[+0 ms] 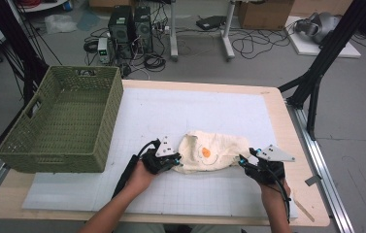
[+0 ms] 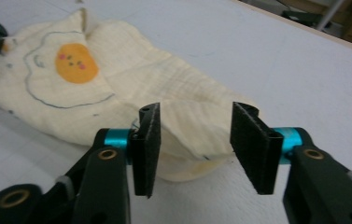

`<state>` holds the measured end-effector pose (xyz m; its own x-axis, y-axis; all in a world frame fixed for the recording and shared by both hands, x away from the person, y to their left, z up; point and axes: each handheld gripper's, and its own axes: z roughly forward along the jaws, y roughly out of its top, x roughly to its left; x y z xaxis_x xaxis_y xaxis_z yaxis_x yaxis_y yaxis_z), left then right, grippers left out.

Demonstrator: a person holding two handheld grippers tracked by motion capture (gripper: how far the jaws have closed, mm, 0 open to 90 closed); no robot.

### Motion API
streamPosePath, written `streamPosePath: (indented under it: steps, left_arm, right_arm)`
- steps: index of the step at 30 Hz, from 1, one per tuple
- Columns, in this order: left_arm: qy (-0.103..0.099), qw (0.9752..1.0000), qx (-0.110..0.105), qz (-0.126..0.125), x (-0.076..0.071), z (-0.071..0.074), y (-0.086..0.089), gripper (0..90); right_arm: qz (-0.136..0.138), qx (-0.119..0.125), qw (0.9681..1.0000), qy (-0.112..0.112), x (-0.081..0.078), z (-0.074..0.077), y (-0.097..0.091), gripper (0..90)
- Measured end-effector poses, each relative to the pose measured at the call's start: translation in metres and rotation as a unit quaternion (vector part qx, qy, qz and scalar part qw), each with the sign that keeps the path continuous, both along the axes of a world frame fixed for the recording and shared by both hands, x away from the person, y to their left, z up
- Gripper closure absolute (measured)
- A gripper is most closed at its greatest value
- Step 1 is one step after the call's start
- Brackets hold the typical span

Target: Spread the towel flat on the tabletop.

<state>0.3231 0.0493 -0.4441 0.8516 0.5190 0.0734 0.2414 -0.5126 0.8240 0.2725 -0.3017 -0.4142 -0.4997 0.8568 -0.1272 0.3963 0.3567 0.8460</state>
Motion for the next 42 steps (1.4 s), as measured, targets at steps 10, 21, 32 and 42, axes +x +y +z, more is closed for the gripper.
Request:
streamPosePath:
  steps: [10,21,32,42]
  left_arm:
    - [0.002,0.9988,-0.047,0.017,-0.015,0.015,0.042,85.0]
    - [0.017,0.9969,-0.058,0.051,-0.031,0.024,0.087,69.8]
    - [0.034,0.9967,-0.069,0.027,0.005,0.020,0.052,40.3]
    - [0.014,0.9998,-0.010,0.006,0.007,0.006,0.027,89.5]
  right_arm:
    - [0.110,-0.013,0.9935,0.024,0.007,-0.012,0.029,40.5]
    - [0.168,-0.023,0.9850,0.033,0.005,-0.014,0.051,41.0]
    - [0.168,-0.021,0.9853,0.022,0.004,-0.012,0.048,42.4]
    - [0.184,-0.039,0.9812,0.045,0.009,-0.019,0.055,50.7]
